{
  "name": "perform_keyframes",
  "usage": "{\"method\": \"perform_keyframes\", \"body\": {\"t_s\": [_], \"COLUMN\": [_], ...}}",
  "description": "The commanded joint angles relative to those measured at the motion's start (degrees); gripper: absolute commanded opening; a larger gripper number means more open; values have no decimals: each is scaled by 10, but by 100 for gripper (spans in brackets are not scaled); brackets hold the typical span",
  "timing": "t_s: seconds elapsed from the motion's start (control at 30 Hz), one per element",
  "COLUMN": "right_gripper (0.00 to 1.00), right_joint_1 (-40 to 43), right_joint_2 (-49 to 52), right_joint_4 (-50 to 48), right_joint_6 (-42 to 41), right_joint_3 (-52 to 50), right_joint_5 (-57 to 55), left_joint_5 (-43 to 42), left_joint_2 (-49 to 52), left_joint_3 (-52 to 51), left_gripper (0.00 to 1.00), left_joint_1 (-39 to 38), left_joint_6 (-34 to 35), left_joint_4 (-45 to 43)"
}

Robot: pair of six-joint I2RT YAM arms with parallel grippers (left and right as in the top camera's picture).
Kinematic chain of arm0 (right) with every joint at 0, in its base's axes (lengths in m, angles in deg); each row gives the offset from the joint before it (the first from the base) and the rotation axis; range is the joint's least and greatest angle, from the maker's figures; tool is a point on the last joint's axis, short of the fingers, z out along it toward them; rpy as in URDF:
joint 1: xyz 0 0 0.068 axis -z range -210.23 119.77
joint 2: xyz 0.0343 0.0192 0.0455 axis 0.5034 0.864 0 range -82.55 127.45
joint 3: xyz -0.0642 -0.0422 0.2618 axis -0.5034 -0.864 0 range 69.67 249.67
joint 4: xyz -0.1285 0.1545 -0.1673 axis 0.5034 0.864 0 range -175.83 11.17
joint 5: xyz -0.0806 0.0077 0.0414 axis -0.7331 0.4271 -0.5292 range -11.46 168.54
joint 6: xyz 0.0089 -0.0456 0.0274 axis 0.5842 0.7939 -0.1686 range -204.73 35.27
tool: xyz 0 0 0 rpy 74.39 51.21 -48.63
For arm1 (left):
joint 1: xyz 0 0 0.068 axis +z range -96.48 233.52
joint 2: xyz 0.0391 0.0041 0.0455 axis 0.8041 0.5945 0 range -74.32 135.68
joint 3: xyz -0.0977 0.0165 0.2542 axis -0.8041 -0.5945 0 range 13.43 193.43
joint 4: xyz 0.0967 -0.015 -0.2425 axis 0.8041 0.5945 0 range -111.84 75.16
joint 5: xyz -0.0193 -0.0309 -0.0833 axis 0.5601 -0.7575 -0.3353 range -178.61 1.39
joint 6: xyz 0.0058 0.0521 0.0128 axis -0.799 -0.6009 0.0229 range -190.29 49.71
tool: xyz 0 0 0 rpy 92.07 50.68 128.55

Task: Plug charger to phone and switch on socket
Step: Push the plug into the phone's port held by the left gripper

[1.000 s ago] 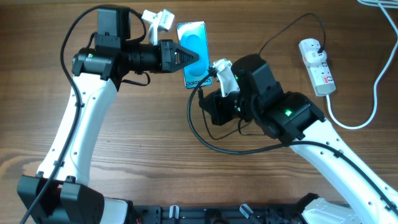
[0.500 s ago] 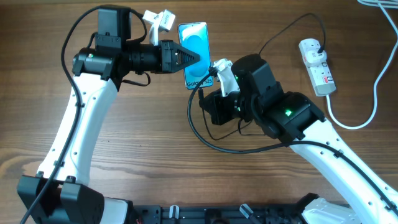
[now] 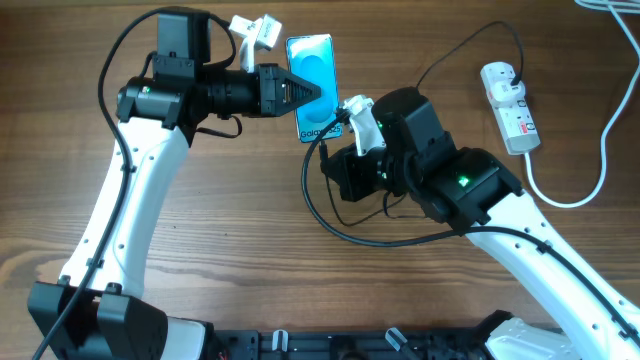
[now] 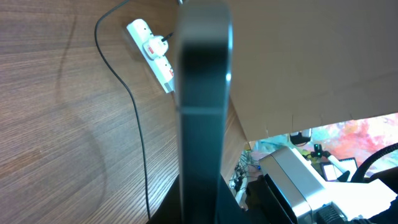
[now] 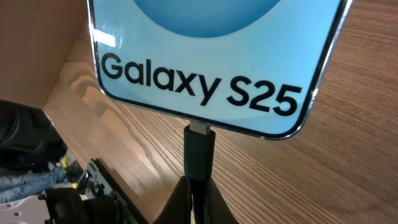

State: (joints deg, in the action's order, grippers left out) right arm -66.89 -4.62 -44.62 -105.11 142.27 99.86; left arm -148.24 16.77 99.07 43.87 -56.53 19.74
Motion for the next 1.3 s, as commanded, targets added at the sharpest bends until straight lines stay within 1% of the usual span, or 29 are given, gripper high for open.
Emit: {"method": "perform_keyframes", "body": {"t_s": [0.0,0.9,1.03,1.27], "right_gripper": [5,4,4,4], "right_joint_1": [0,0,0,0], "right_joint_2": [-11,-11,-11,-11], "right_joint_4": [-1,-10,-10,-10], "right_joint_6": [-6,-6,-7,-6], "right_joint_3": [17,17,17,17], "right_joint_5": [-3,6,6,5], "left_joint_5": [-7,-7,12,12], "left_joint_2": [1,1,1,1], "left_joint_3": [3,3,3,3], "left_gripper": [4,4,4,4], "left_joint_1": [2,2,2,2], "left_joint_6": [-16,-16,-16,-16], "left_joint_4": [-5,-6,-6,-6]}}
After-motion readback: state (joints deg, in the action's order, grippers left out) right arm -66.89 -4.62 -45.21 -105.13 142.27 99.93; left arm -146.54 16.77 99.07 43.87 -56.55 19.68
